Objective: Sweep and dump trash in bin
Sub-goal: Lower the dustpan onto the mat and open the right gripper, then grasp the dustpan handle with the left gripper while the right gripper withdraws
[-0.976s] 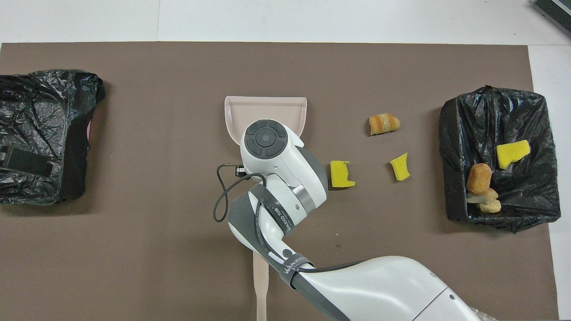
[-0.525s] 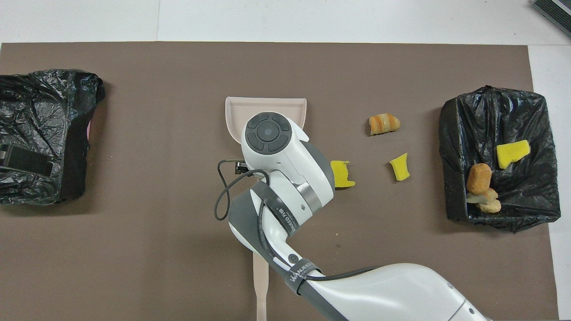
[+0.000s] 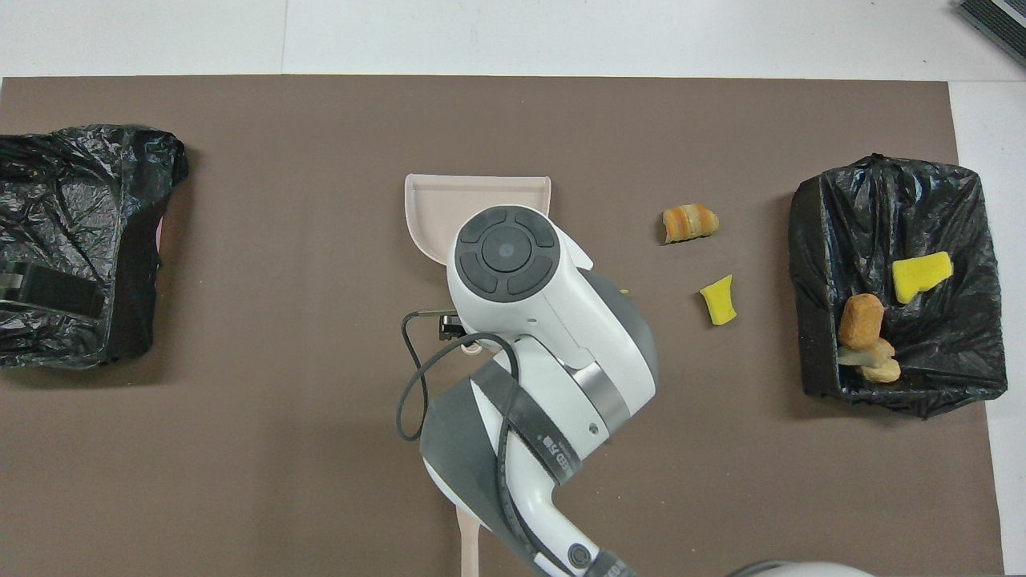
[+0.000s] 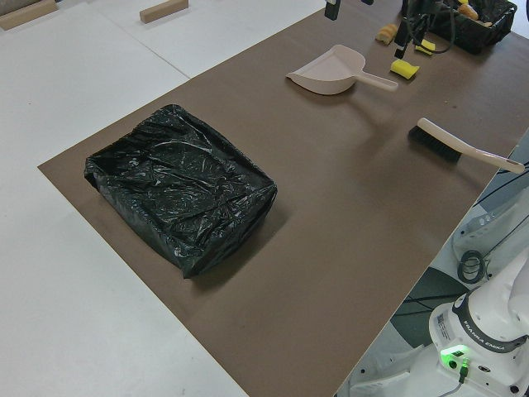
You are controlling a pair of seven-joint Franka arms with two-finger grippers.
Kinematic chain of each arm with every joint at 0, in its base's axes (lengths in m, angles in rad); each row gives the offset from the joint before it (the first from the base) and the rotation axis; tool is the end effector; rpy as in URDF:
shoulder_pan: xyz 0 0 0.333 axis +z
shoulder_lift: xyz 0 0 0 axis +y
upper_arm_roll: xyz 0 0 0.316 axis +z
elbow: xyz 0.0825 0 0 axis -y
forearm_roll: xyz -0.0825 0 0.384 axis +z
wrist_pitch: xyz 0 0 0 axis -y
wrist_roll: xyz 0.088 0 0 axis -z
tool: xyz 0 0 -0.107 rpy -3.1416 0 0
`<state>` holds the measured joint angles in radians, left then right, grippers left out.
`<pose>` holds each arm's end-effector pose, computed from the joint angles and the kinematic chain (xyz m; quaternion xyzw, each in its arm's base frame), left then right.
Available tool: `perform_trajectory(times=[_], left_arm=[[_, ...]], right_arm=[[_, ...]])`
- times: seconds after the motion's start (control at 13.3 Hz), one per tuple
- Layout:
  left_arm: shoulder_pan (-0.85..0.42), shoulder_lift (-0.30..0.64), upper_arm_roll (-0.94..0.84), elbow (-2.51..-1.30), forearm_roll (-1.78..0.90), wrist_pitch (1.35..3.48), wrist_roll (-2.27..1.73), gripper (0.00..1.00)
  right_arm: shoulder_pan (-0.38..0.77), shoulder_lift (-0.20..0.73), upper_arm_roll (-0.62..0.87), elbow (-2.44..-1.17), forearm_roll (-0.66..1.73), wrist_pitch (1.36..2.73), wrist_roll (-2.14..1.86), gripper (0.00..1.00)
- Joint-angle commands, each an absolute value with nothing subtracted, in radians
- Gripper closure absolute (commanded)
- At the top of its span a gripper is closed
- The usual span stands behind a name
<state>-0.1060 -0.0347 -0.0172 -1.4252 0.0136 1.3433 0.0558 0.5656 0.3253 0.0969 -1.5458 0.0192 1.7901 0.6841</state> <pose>0.5136 -0.0621 0.6907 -0.9958 0.0880 0.0234 0.0077 0.5153 0.3950 0.4584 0.9988 -0.0152 -0.0466 0.0054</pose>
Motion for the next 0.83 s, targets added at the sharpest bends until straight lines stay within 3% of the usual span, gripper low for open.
perform_trajectory(times=[0.0, 0.38, 0.75], left_arm=[[-0.126, -0.060, -0.011, -1.460, 0.011, 1.373, 0.048, 0.00], [-0.198, -0.048, -0.012, -1.483, -0.002, 1.425, 0.043, 0.00], [-0.345, -0.045, -0.012, -1.633, -0.002, 1.589, -0.027, 0.00]], right_arm=[[0.566, 0.198, 0.107, -1.695, 0.026, 1.741, 0.673, 0.00], [0.688, 0.007, 0.109, -1.964, 0.060, 1.767, 0.742, 0.00], [0.814, -0.161, 0.109, -2.238, 0.182, 1.995, 0.874, 0.00]])
